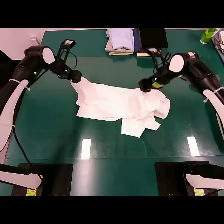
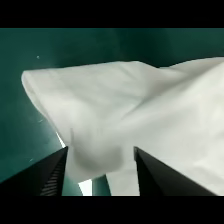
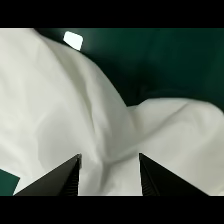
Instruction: Fold the shirts.
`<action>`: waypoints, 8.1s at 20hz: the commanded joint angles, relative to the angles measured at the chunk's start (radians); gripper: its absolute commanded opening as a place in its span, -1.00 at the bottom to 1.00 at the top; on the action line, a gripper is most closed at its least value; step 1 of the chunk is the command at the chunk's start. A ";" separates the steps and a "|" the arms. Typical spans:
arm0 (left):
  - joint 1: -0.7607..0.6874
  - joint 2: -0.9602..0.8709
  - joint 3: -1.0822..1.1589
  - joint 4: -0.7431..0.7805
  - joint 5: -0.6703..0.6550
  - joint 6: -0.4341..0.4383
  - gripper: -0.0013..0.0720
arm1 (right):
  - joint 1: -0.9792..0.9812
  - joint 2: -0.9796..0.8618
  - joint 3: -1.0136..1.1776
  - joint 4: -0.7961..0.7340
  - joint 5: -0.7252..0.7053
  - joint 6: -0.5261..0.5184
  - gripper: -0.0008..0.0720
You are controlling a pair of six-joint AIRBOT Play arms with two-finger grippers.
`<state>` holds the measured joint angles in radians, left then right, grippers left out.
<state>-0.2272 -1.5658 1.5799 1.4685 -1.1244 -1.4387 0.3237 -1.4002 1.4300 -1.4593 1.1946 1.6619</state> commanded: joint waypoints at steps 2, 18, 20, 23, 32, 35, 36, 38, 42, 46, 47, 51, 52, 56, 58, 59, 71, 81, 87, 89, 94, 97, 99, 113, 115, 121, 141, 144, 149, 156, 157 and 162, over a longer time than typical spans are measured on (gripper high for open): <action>0.075 0.029 0.045 0.016 -0.229 -0.009 0.40 | -0.069 0.049 0.073 -0.005 0.071 -0.003 0.21; 0.114 0.291 -0.510 -0.219 -0.061 -0.053 0.40 | -0.472 0.234 -0.575 0.123 0.024 0.003 0.20; 0.114 0.291 -0.510 -0.219 -0.065 -0.053 0.40 | -0.438 0.182 -0.573 0.132 -0.013 0.008 0.20; 0.114 0.291 -0.510 -0.219 -0.065 -0.053 0.40 | -0.380 0.125 -0.573 0.133 -0.071 0.025 0.20; 0.114 0.283 -0.533 -0.219 -0.049 -0.052 0.40 | -0.355 0.100 -0.573 0.129 -0.121 0.020 -0.93; 0.109 0.247 -0.577 -0.225 -0.020 -0.053 0.40 | -0.355 0.100 -0.573 0.129 -0.122 0.020 -0.93; 0.099 0.226 -0.580 -0.232 -0.019 -0.053 0.40 | -0.355 0.100 -0.573 0.129 -0.122 0.020 -0.93; 0.061 0.187 -0.580 -0.259 0.015 -0.053 0.40 | -0.355 0.100 -0.573 0.129 -0.122 0.020 -0.93; -0.021 0.151 -0.580 -0.265 0.055 -0.053 0.40 | -0.355 0.100 -0.573 0.129 -0.119 0.020 -0.93; -0.036 0.148 -0.580 -0.260 0.053 -0.053 0.40 | -0.355 0.100 -0.573 0.130 -0.119 0.020 -0.93; -0.036 0.148 -0.580 -0.257 0.053 -0.053 0.39 | -0.355 0.100 -0.573 0.131 -0.121 0.020 -0.93; -0.036 0.148 -0.580 -0.256 0.055 -0.052 -0.90 | -0.355 0.100 -0.538 0.130 -0.105 0.012 -0.93; -0.036 0.151 -0.577 -0.253 0.067 -0.052 -0.89 | -0.355 0.102 -0.513 0.130 -0.087 0.008 -0.93; -0.035 0.248 -0.426 -0.173 0.028 -0.053 -0.89 | -0.338 0.198 -0.378 0.120 -0.021 -0.041 -0.93; -0.035 0.356 -0.291 -0.105 0.006 -0.053 -0.89 | -0.338 0.294 -0.280 0.121 -0.016 -0.048 -0.93; -0.035 0.420 -0.208 -0.066 0.002 -0.053 -0.89 | -0.339 0.343 -0.220 0.120 -0.017 -0.051 -0.93; -0.035 0.808 0.493 0.147 0.019 -0.100 -0.89 | -0.338 0.699 0.440 -0.059 -0.012 -0.037 -0.94; -0.035 0.504 0.332 0.256 -0.218 -0.137 -0.89 | -0.338 0.362 0.606 -0.065 0.204 -0.020 -0.94; 0.040 0.055 0.229 0.173 -0.223 -0.188 -0.89 | -0.349 0.063 0.279 -0.052 0.240 -0.029 -0.94; 0.076 -0.055 0.229 0.095 -0.212 -0.183 -0.89 | -0.364 -0.035 0.222 -0.022 0.202 -0.032 -0.94; 0.080 -0.164 0.229 0.022 -0.120 -0.150 -0.89 | -0.350 -0.200 0.201 0.003 0.081 -0.032 -0.93; 0.080 -0.158 0.234 0.033 -0.131 -0.150 -0.11 | -0.350 -0.240 0.251 0.029 0.064 -0.033 0.02; 0.082 -0.140 0.235 0.062 -0.200 -0.150 0.34 | -0.354 -0.229 0.305 0.026 0.086 -0.033 0.17; 0.081 0.418 -0.578 0.007 -0.172 -0.187 0.35 | -0.621 0.238 -0.543 -0.004 0.138 -0.085 0.56; 0.081 0.460 -0.629 -0.019 -0.160 -0.188 0.35 | -0.632 0.240 -0.628 0.002 0.097 -0.085 0.55; 0.081 0.467 -0.642 -0.043 -0.148 -0.188 0.35 | -0.626 0.241 -0.715 0.081 -0.010 -0.085 0.33; 0.081 0.466 -0.952 -0.148 -0.036 -0.237 0.62 | -0.504 0.241 -0.715 0.072 -0.068 -0.085 -0.93; 0.081 0.466 -0.952 -0.213 -0.037 -0.234 0.45 | -0.504 0.241 -0.715 0.072 -0.069 -0.085 -0.93; 0.081 0.470 -0.949 -0.242 -0.039 -0.176 -0.89 | -0.504 0.241 -0.691 0.076 -0.059 -0.085 -0.93; 0.081 0.727 -0.483 -0.077 -0.123 -0.179 -0.89 | -0.463 0.491 -0.322 0.079 -0.034 -0.101 -0.93; 0.081 0.756 -0.350 -0.049 -0.140 -0.179 -0.89 | -0.457 0.531 -0.239 0.079 -0.036 -0.101 -0.93; 0.081 0.804 0.275 0.018 -0.150 -0.176 -0.89 | -0.459 0.708 0.143 0.068 -0.116 -0.103 -0.93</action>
<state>-0.1471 -0.7937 1.5345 1.4315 -1.2640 -1.6165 -0.1364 -0.7860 1.3781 -1.3857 1.1286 1.5627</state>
